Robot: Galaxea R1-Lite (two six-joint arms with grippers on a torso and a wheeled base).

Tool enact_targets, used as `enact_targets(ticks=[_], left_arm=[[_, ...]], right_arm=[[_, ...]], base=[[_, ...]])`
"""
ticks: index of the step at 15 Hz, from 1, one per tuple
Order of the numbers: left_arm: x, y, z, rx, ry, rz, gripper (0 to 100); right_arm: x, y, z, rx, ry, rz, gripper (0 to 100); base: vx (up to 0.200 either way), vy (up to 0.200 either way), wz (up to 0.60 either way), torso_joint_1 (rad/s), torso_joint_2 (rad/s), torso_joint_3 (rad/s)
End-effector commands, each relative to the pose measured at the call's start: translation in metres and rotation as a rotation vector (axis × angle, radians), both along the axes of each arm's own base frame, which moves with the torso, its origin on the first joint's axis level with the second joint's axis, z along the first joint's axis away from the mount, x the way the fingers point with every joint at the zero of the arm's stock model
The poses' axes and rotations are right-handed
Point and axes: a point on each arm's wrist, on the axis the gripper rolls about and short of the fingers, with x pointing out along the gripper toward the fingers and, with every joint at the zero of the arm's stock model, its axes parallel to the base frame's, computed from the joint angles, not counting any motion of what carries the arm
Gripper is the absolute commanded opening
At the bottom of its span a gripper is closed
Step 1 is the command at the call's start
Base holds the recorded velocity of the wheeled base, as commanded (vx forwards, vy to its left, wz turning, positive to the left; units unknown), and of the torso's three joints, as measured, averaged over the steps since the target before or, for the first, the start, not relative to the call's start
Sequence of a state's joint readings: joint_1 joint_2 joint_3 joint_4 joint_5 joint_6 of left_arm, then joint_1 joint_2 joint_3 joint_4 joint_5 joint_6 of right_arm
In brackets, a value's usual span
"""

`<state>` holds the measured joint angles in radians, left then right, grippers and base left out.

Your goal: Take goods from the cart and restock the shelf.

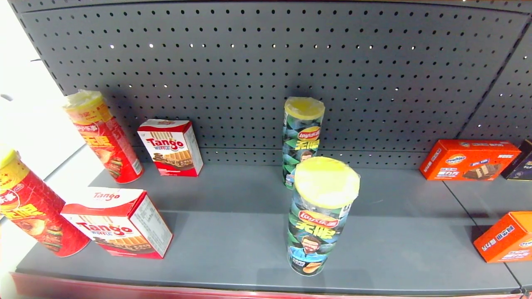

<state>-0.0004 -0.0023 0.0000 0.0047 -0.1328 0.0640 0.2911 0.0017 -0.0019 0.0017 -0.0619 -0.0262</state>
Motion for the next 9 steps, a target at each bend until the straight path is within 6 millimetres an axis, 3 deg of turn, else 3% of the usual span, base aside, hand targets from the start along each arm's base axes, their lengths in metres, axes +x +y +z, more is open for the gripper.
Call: enact_targets(ticks=[1,4,5,6,8,9], left_arm=[[0.0,0.0,0.0,0.0,0.002,0.001,100],[0.0,0.0,0.0,-0.006,0.001,0.014,100],[0.0,0.0,0.0,-0.027,0.004,0.015,100],[0.0,0.0,0.0,-0.021,0.003,0.012,100],[0.0,0.0,0.0,-0.009,0.002,0.004,100],[0.0,0.0,0.0,-0.003,0.003,-0.003,100]], right_arm=[[0.0,0.0,0.0,0.0,0.002,-0.007,100],[0.0,-0.001,0.0,0.059,0.011,-0.054,100],[-0.005,-0.003,0.057,0.143,-0.13,-0.091,100],[0.018,0.002,0.128,0.346,-0.118,-0.114,100],[0.021,0.004,0.132,0.402,-0.081,-0.057,100],[0.021,0.008,0.113,0.111,-0.026,0.095,100]], base=[[0.0,0.0,0.0,0.0,0.0,0.0],[0.0,0.0,0.0,0.0,0.0,0.0],[0.0,0.0,0.0,0.0,0.0,0.0],[0.0,0.0,0.0,0.0,0.0,0.0],[0.0,0.0,0.0,0.0,0.0,0.0],[0.0,0.0,0.0,0.0,0.0,0.0]])
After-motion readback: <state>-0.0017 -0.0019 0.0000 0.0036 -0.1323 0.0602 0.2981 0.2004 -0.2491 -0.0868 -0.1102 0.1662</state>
